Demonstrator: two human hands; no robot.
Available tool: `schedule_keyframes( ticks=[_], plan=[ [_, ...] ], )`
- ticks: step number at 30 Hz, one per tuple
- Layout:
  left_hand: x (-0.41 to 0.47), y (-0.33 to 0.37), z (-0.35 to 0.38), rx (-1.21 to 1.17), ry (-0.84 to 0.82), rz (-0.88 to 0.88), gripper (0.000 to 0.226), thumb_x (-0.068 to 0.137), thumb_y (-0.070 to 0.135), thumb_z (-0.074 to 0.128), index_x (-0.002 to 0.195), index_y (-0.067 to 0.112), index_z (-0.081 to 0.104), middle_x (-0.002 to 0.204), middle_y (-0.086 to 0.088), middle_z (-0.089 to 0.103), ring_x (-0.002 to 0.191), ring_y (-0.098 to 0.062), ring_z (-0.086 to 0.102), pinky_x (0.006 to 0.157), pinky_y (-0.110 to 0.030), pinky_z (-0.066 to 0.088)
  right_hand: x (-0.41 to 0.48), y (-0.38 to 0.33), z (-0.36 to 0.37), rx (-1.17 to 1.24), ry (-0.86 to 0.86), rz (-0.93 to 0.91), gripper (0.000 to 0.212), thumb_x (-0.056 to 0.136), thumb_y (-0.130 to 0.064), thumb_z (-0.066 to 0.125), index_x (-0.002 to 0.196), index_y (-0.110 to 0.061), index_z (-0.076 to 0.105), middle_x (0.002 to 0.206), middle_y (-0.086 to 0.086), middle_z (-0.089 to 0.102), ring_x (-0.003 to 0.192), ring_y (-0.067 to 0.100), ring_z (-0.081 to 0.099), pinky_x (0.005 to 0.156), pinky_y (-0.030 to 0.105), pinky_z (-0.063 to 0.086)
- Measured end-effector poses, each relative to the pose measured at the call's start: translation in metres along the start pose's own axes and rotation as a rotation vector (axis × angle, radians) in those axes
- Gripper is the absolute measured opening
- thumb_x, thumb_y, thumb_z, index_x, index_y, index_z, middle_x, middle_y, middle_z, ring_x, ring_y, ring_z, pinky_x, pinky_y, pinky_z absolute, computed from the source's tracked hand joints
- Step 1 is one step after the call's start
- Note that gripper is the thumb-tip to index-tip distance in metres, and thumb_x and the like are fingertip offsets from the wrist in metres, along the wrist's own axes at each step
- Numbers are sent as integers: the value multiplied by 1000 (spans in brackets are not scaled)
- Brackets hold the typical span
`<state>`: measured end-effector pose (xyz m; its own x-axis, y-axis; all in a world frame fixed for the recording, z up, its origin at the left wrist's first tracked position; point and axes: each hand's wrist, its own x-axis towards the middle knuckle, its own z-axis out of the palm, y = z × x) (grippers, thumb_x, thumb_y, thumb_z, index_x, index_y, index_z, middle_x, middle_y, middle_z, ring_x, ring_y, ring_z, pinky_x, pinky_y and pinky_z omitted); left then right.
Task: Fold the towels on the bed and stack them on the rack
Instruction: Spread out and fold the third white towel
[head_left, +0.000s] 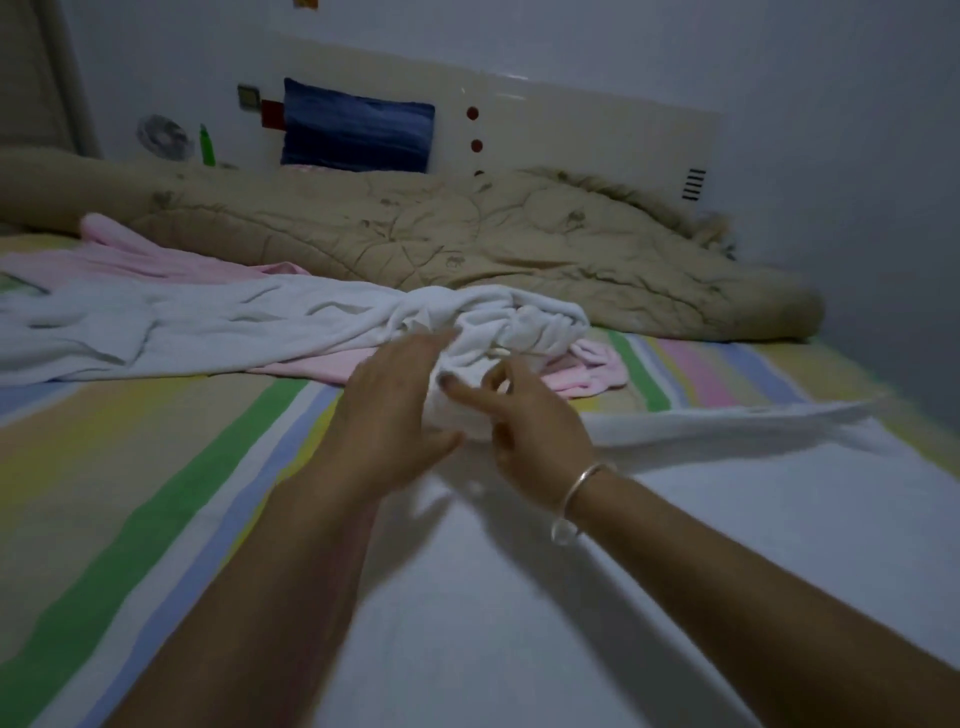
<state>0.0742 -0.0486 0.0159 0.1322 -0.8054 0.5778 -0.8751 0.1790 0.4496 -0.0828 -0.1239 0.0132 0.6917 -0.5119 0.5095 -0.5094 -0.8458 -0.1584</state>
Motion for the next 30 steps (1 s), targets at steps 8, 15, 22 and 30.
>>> schedule_keyframes(
  ticks=[8, 15, 22, 30],
  plan=[
    [-130, 61, -51, -95, -98, -78, 31, 79, 27, 67, 110, 30, 65, 72, 18, 65, 70, 4, 59, 65, -8, 38, -129, -110, -51, 123, -41, -2, 53, 82, -15, 32, 123, -38, 57, 105, -1, 51, 83, 18, 55, 61, 22, 34],
    [-228, 85, -75, 241, -134, -146, 12, 64, 21, 66, 72, 29, 65, 66, 9, 56, 75, -18, 56, 52, -33, 46, -215, -104, -78, 77, -60, 2, 46, 69, -16, 48, 112, -27, 56, 101, -3, 58, 92, 16, 54, 74, 29, 44],
    [-238, 109, -61, 429, -108, -49, 26, 58, 11, 78, 71, 23, 58, 70, 7, 55, 80, -23, 55, 49, -33, 42, -261, -21, -91, -232, -109, 223, 23, 72, -20, 73, 94, -21, 65, 90, 3, 60, 80, 29, 59, 58, 34, 49],
    [-225, 127, -54, 559, -123, 133, 10, 68, 15, 65, 65, 21, 57, 65, 2, 57, 65, -26, 54, 52, -31, 36, -235, -6, -78, -459, -55, 224, 23, 58, -7, 79, 71, -13, 62, 74, 9, 58, 71, 32, 56, 54, 36, 43]
  ],
)
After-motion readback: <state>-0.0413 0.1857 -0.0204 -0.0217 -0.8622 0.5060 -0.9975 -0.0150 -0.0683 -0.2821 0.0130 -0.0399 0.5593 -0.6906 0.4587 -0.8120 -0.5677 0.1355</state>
